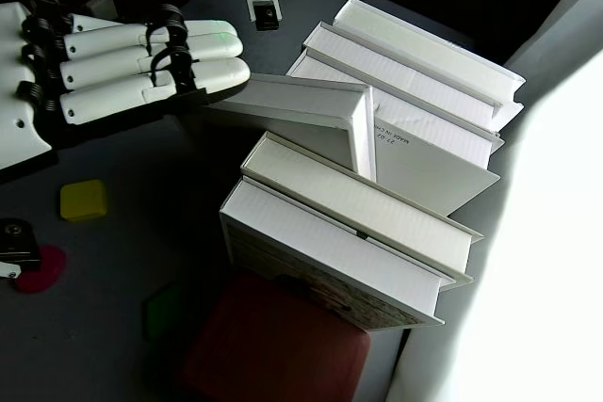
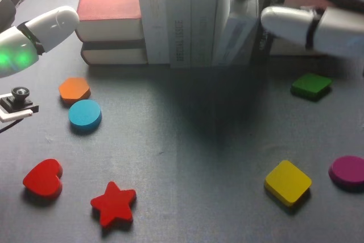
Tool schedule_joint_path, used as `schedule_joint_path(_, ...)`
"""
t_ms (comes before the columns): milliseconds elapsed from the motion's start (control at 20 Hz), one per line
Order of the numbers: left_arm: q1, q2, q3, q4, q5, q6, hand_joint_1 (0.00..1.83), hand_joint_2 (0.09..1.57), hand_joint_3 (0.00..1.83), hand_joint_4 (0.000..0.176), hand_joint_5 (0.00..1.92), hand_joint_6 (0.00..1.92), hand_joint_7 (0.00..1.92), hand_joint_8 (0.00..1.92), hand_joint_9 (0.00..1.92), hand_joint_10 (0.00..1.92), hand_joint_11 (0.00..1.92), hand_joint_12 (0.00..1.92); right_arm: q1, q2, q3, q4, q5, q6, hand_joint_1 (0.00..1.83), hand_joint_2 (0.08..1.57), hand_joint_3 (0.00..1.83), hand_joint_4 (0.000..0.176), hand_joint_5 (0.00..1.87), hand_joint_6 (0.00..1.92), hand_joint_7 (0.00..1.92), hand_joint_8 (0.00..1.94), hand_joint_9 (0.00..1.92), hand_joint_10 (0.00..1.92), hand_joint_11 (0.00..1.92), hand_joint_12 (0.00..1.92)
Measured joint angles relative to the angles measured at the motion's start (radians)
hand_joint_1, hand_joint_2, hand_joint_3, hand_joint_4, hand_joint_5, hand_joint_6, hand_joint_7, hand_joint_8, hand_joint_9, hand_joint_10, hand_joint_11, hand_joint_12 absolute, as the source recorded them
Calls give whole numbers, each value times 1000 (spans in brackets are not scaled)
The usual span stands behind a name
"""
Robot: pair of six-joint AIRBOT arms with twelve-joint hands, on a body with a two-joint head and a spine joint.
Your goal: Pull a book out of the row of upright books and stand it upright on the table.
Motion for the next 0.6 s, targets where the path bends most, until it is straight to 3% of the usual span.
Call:
schedule_joint_path(200, 2, 1, -2, -3, -11, 0, 362, 1354, 2, 55, 76, 3, 0, 0, 0, 0, 0, 0, -73, 14, -18, -6, 75, 32, 20, 1480, 0, 0, 742, 259, 172, 9, 0, 0, 0, 0)
schedule_joint_path(250, 2, 1, -2, -5, -12, 0, 365, 1354, 1, 55, 75, 2, 0, 0, 0, 0, 0, 0, -76, 14, -20, -7, 82, 32, 45, 1492, 0, 0, 587, 160, 145, 2, 0, 0, 0, 0)
schedule_joint_path(300, 2, 1, -2, -7, -11, 0, 322, 1349, 0, 69, 59, 1, 0, 0, 0, 0, 0, 0, -76, 14, -19, -7, 93, 34, 179, 1481, 0, 0, 269, 44, 40, 6, 0, 0, 0, 0)
schedule_joint_path(350, 2, 1, -2, -6, -11, 0, 322, 1349, 0, 69, 59, 1, 0, 0, 0, 0, 0, 0, -76, 14, -15, -6, 101, 38, 179, 1481, 0, 0, 269, 44, 40, 6, 0, 0, 0, 0)
schedule_joint_path(400, 2, 1, -2, -8, -11, 0, 311, 1347, 0, 75, 56, 1, 0, 0, 0, 0, 0, 0, -76, 14, -11, -3, 105, 39, 230, 1467, 0, 0, 150, 9, 12, 3, 0, 0, 0, 0)
schedule_joint_path(450, 6, 1, -2, -11, -12, 0, 308, 1347, 0, 73, 55, 1, 0, 0, 0, 0, 0, 0, -76, 17, -5, 0, 104, 41, 619, 1350, 0, 102, 5, 0, 0, 0, 0, 0, 0, 0)
schedule_joint_path(500, 6, 1, -2, -10, -11, 0, 327, 1338, 0, 77, 64, 3, 0, 0, 0, 0, 0, 0, -76, 27, -5, -6, 104, 42, 738, 1264, 0, 136, 0, 0, 0, 0, 0, 0, 0, 0)
schedule_joint_path(600, 6, 1, -2, -10, -12, 0, 344, 1336, 0, 76, 67, 3, 0, 0, 0, 0, 0, 0, -59, 51, -5, -38, 91, 41, 776, 1222, 0, 137, 0, 0, 0, 0, 0, 0, 0, 0)
